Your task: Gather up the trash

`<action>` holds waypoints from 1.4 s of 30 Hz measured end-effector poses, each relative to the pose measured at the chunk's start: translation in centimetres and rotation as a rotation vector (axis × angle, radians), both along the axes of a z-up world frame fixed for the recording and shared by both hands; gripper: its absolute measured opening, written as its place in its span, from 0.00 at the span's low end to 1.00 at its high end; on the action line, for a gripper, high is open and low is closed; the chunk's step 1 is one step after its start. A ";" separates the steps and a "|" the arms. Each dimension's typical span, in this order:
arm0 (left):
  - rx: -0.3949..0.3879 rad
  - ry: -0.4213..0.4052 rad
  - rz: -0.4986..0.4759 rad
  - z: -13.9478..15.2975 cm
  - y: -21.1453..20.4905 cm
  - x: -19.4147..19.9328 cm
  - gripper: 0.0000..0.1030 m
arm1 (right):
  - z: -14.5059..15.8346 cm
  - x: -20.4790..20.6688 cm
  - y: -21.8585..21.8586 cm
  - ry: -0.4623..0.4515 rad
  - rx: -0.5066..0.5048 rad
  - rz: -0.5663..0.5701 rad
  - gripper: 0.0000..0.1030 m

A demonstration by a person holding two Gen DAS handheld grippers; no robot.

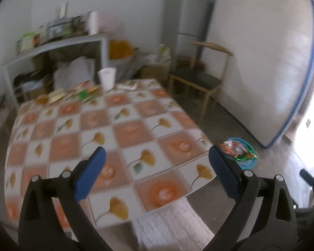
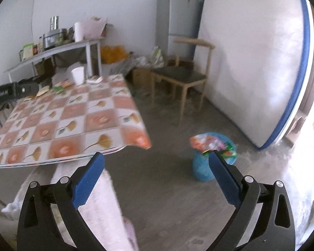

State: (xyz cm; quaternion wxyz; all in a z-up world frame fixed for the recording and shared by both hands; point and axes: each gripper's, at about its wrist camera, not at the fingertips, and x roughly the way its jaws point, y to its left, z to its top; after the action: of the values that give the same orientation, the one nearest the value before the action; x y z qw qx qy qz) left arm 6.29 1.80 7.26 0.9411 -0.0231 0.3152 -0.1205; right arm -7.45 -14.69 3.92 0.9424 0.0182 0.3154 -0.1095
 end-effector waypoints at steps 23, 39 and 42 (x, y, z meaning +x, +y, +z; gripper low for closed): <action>0.153 0.125 -0.005 -6.5 -2.8 -2.3 0.92 | -4.0 2.2 -2.3 0.162 -0.017 -0.177 0.94; 0.167 0.173 0.048 -7.1 -3.2 -2.5 0.92 | -3.9 1.4 -4.7 0.158 -0.018 -0.213 0.94; 0.170 0.145 0.031 -6.6 -3.9 -2.9 0.92 | -3.9 1.2 -5.0 0.157 -0.019 -0.216 0.94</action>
State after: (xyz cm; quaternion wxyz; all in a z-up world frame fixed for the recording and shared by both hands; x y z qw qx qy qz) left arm 3.40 -2.14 0.65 0.9160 0.0433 0.3914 -0.0767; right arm -6.21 -19.71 0.00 0.8977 0.0346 0.3835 -0.2143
